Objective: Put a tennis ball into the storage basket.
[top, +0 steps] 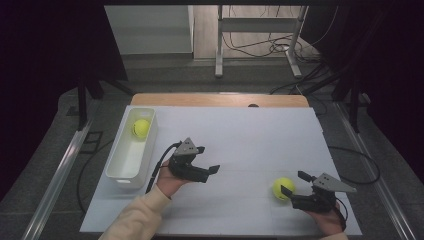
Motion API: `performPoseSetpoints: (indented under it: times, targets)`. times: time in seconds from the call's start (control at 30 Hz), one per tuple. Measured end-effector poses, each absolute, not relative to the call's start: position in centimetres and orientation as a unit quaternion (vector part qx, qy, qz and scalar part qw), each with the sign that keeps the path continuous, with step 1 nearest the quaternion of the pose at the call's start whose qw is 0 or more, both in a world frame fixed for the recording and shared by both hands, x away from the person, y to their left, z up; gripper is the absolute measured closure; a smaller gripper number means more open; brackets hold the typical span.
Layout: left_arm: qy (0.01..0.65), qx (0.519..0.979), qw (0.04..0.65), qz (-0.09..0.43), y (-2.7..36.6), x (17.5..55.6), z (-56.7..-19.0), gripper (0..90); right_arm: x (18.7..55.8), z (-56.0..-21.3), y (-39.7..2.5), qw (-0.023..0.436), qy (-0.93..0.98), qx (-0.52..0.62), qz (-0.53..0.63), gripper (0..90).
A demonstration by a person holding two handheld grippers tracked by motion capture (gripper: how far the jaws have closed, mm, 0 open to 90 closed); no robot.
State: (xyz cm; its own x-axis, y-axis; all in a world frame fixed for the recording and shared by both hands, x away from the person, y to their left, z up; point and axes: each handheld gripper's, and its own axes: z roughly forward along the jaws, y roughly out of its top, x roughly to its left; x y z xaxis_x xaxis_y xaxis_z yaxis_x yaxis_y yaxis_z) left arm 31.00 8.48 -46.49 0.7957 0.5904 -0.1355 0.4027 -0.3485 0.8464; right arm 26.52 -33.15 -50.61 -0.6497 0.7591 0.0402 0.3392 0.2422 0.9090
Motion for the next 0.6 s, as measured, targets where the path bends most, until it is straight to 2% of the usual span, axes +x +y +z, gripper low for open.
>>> performPoseSetpoints:
  times: [0.6]
  targets:
    - [0.279, 0.828, 0.481, 0.081, 6.2, 30.8, -47.1, 14.5, 26.5, -50.5, -33.1, 0.21, 0.76, 0.36, 0.498, 13.8]
